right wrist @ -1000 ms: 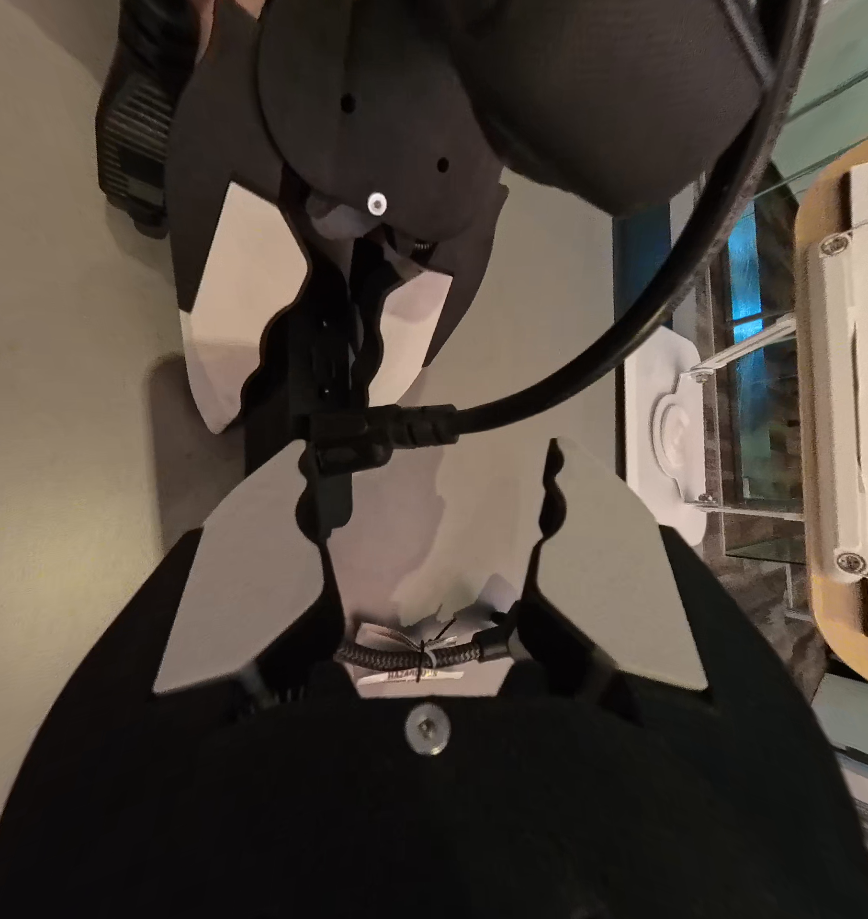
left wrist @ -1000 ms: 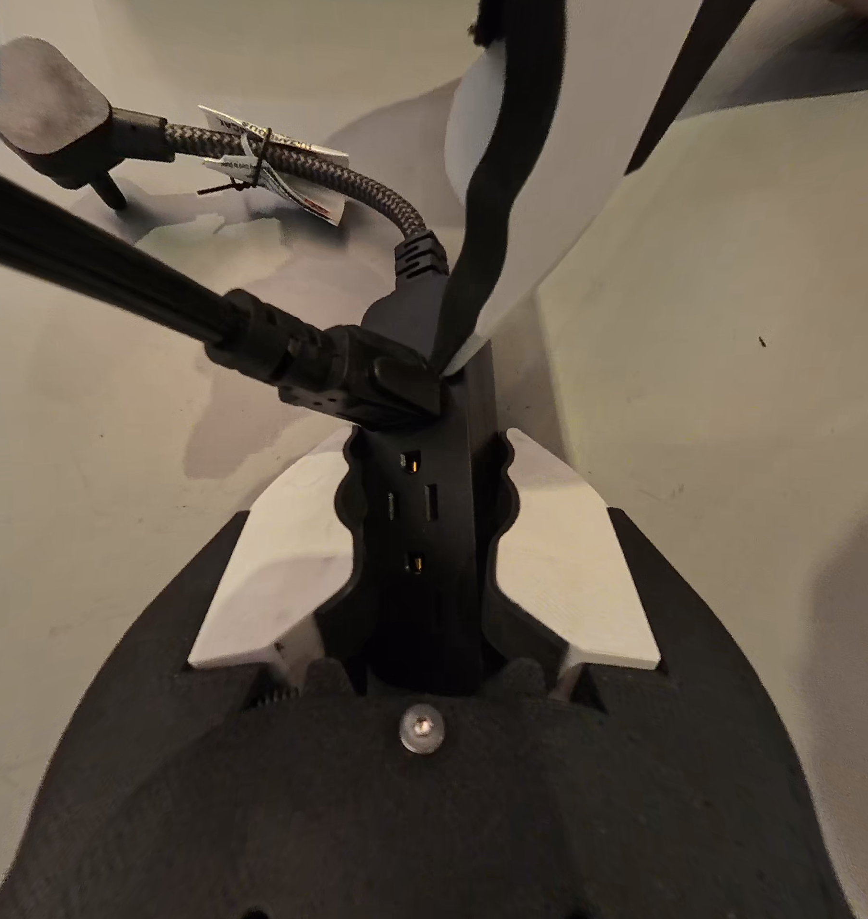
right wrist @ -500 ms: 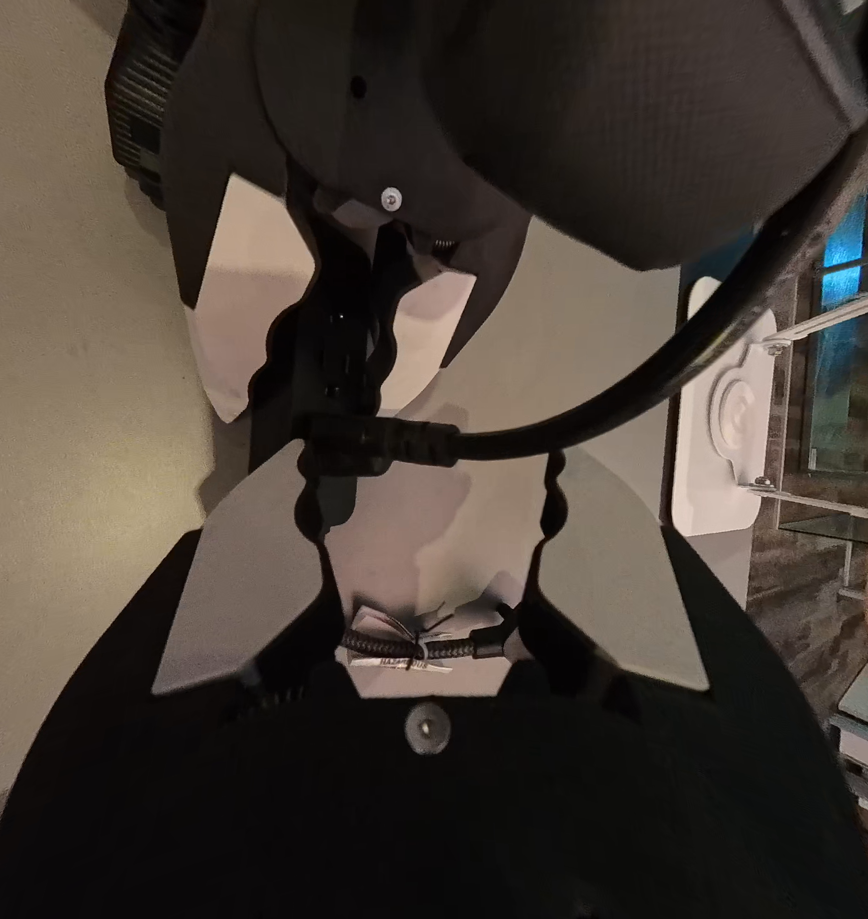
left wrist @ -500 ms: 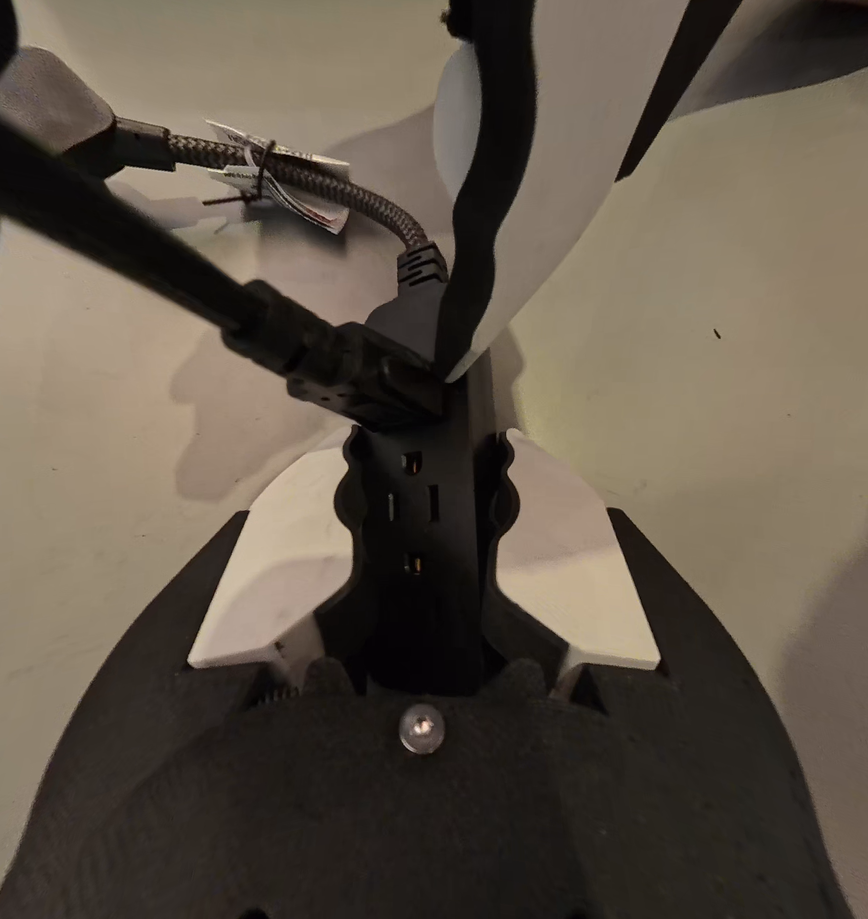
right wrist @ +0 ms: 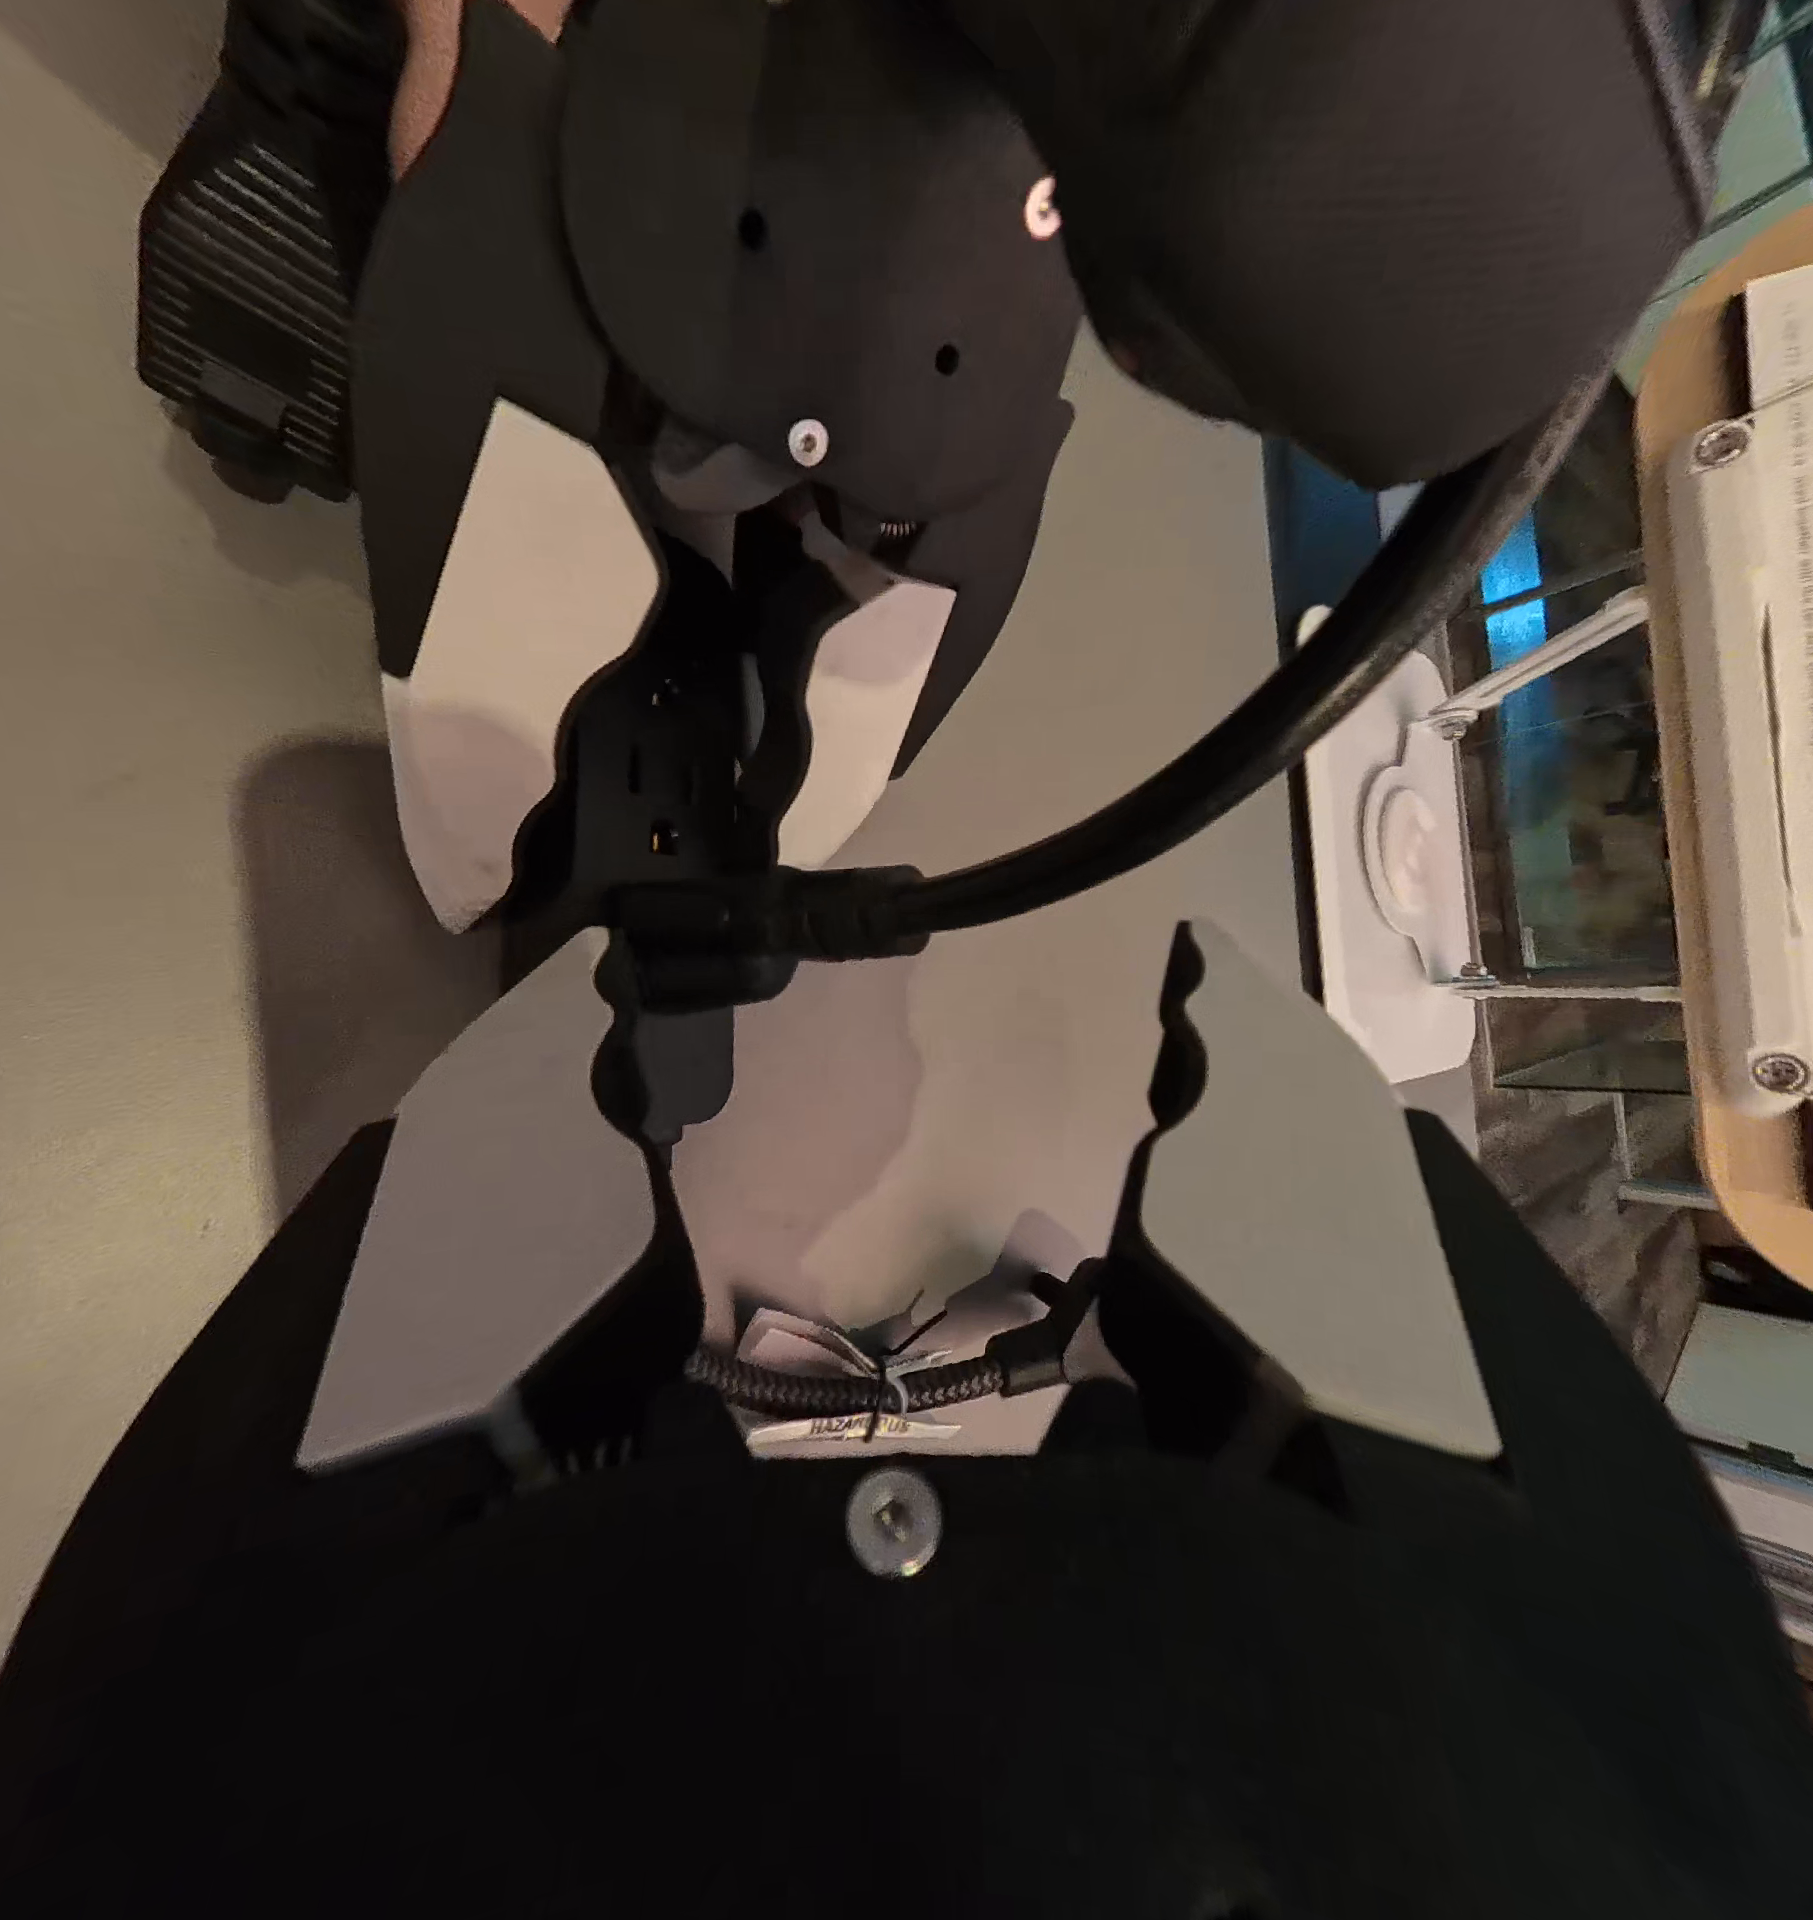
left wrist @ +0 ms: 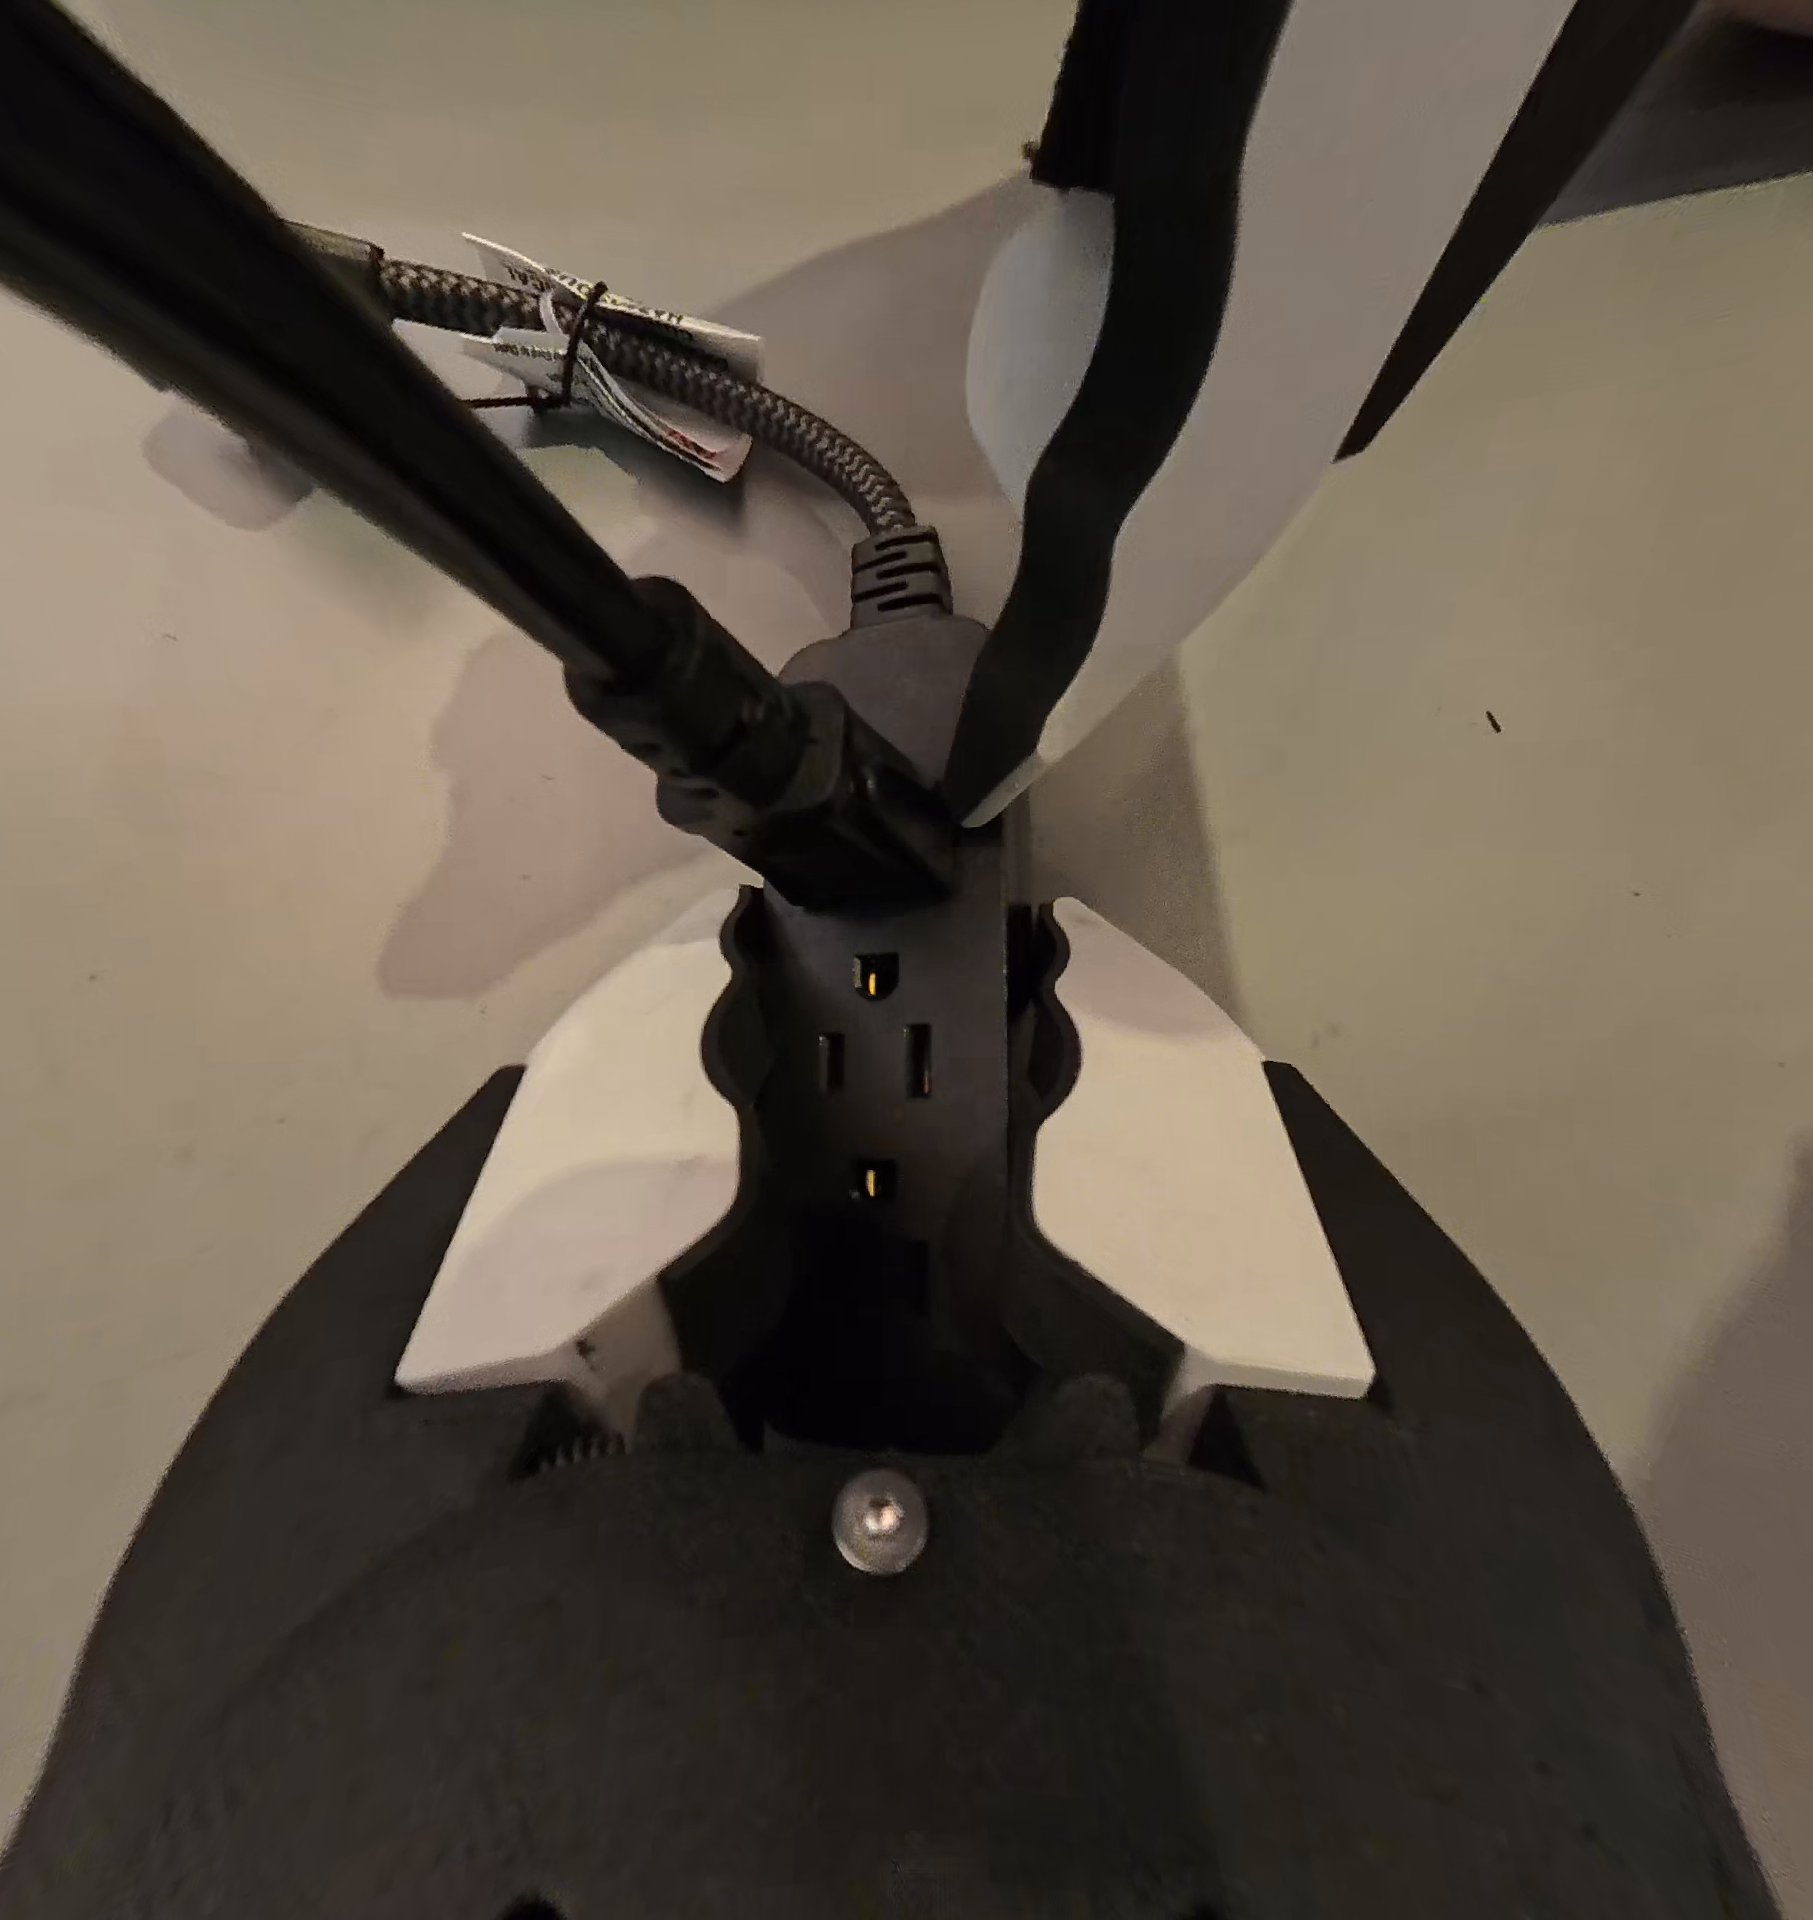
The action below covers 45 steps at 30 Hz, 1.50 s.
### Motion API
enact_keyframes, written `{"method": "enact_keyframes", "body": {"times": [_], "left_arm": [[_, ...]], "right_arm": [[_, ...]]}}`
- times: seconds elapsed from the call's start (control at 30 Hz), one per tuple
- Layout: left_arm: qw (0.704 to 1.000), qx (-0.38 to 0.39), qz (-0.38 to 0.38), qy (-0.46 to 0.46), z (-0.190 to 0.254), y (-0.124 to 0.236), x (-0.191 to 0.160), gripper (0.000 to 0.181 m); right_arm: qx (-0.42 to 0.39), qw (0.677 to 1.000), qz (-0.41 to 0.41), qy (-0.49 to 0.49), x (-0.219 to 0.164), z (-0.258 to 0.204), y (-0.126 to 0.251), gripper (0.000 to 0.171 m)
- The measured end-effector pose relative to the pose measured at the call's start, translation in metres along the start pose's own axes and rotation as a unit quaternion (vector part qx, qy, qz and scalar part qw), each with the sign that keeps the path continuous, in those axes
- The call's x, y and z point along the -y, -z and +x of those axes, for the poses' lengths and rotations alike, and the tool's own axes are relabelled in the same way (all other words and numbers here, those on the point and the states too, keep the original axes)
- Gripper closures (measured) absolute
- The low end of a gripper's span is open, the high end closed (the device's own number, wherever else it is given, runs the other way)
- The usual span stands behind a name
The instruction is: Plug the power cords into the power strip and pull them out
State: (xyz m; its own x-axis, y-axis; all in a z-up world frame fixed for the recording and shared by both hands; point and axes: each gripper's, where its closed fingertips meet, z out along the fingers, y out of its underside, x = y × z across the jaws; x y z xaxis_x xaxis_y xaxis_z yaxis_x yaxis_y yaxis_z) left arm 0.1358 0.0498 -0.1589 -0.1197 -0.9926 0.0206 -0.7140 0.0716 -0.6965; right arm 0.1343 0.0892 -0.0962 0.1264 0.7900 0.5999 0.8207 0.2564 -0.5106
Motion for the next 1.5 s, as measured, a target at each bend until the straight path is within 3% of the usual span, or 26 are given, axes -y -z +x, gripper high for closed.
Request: {"method": "enact_keyframes", "body": {"times": [0.07, 0.17, 0.3, 0.7, 0.83, 0.9, 1.03, 1.23, 1.5], "left_arm": [[1.000, 0.003, -0.001, 0.007, -0.001, 0.000, 0.000, 0.134], [1.000, 0.006, 0.000, 0.008, -0.001, 0.000, 0.000, 0.134], [1.000, 0.013, 0.000, 0.012, -0.002, 0.000, 0.001, 0.134], [1.000, 0.022, 0.001, 0.022, -0.005, -0.001, 0.001, 0.134], [1.000, 0.017, 0.000, 0.017, -0.003, -0.001, 0.001, 0.134], [1.000, 0.003, 0.002, -0.004, 0.002, -0.002, 0.002, 0.134], [1.000, -0.007, 0.006, -0.023, 0.008, -0.006, 0.006, 0.134], [1.000, -0.008, 0.007, -0.025, 0.009, -0.006, 0.006, 0.134], [1.000, -0.010, 0.007, -0.027, 0.009, -0.006, 0.006, 0.134]], "right_arm": [[-0.019, 1.000, 0.002, -0.012, -0.001, -0.001, 0.002, 0.076], [-0.046, 0.998, 0.031, 0.018, 0.003, -0.009, 0.006, 0.096], [-0.039, 0.999, 0.028, -0.016, -0.002, -0.006, 0.005, 0.090], [-0.104, 0.993, 0.056, 0.002, 0.000, -0.004, 0.010, 0.093], [-0.052, 0.996, 0.072, -0.024, -0.002, -0.014, 0.008, 0.110], [-0.004, 0.996, 0.077, -0.054, -0.005, -0.015, 0.007, 0.104], [0.047, 0.995, 0.048, -0.075, -0.015, -0.007, 0.006, 0.076], [0.102, 0.991, 0.053, -0.072, -0.007, -0.016, 0.004, 0.076], [0.106, 0.993, 0.007, -0.056, -0.007, -0.006, 0.000, 0.068]]}}
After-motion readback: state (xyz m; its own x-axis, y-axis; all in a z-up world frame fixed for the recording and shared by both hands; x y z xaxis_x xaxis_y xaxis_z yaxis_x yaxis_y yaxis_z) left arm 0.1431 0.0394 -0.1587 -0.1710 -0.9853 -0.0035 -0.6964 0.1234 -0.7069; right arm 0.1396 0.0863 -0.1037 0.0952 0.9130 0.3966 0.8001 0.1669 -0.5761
